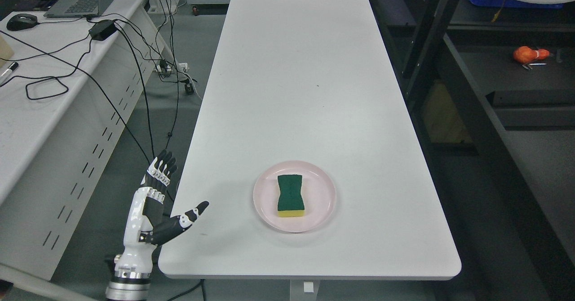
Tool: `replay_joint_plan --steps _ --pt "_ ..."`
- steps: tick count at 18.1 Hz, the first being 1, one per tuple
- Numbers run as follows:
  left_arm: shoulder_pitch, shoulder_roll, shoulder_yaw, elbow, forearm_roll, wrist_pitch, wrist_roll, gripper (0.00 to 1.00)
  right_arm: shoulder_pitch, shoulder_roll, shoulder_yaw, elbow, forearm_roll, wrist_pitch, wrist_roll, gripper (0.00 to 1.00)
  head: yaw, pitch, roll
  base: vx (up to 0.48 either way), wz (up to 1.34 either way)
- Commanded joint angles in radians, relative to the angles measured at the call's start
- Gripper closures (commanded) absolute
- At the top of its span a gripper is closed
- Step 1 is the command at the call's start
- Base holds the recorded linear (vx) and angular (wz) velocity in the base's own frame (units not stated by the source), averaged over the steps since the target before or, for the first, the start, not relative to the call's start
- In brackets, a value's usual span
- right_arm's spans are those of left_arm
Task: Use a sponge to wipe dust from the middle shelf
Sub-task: 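Raise the left hand and open its fingers toward the pink plate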
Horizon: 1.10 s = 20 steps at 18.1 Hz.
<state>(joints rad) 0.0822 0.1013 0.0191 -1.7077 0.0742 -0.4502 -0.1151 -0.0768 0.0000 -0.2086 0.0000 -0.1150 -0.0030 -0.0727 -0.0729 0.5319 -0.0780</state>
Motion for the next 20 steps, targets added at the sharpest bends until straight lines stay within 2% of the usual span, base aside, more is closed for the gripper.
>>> replay_joint_plan --steps 1,2,3,4,5,6,9,11,14,15,16,17,20 --pt "0.02 0.253 0.07 0.005 -0.31 -0.071 -0.171 0.01 0.0 -0.017 0.0 -0.017 0.0 0.074 0.001 0.0 0.0 0.0 0.0 0.0 0.0" --pt "0.025 0.235 0.099 0.009 -0.306 -0.07 -0.22 0.01 0.0 -0.017 0.0 -0.017 0.0 0.074 0.001 0.0 0.0 0.0 0.0 0.0 0.0" --pt "0.031 0.175 0.14 0.016 -0.301 -0.073 -0.244 0.01 0.0 -0.017 0.0 -0.017 0.0 0.074 0.001 0.0 0.0 0.0 0.0 0.0 0.0" --pt "0.031 0.061 0.194 0.008 -0.265 -0.108 -0.254 0.01 0.0 -0.017 0.0 -0.017 0.0 0.074 0.001 0.0 0.0 0.0 0.0 0.0 0.0" --pt "0.024 0.023 0.208 0.02 -0.199 -0.152 -0.264 0.01 0.0 -0.017 0.0 -0.017 0.0 0.074 0.001 0.0 0.0 0.0 0.0 0.0 0.0" --pt "0.012 0.021 0.205 0.038 -0.119 -0.183 -0.291 0.01 0.0 -0.017 0.0 -0.017 0.0 0.074 0.001 0.0 0.0 0.0 0.0 0.0 0.0" --pt "-0.001 -0.009 0.211 0.039 -0.123 -0.199 -0.322 0.05 0.0 -0.017 0.0 -0.017 0.0 0.074 0.001 0.0 0.0 0.0 0.0 0.0 0.0" --pt "-0.012 0.041 0.208 0.039 -0.164 -0.191 -0.33 0.04 0.0 -0.017 0.0 -0.017 0.0 0.074 0.001 0.0 0.0 0.0 0.0 0.0 0.0" --pt "-0.064 0.064 0.222 0.034 -0.285 -0.183 -0.392 0.05 0.0 -0.017 0.0 -0.017 0.0 0.074 -0.001 0.0 0.0 0.0 0.0 0.0 0.0" --pt "-0.076 0.087 0.229 0.023 -0.309 -0.191 -0.473 0.06 0.0 -0.017 0.0 -0.017 0.0 0.074 0.001 0.0 0.0 0.0 0.0 0.0 0.0" --pt "-0.135 0.122 0.231 0.008 -0.323 -0.197 -0.608 0.08 0.0 -0.017 0.0 -0.017 0.0 0.074 0.001 0.0 0.0 0.0 0.0 0.0 0.0" --pt "-0.191 0.138 0.231 0.002 -0.361 -0.208 -0.67 0.1 0.0 -0.017 0.0 -0.017 0.0 0.074 0.001 0.0 0.0 0.0 0.0 0.0 0.0" --pt "-0.317 0.193 0.203 0.003 -0.63 -0.303 -0.684 0.1 0.0 -0.017 0.0 -0.017 0.0 0.074 0.001 0.0 0.0 0.0 0.0 0.0 0.0"
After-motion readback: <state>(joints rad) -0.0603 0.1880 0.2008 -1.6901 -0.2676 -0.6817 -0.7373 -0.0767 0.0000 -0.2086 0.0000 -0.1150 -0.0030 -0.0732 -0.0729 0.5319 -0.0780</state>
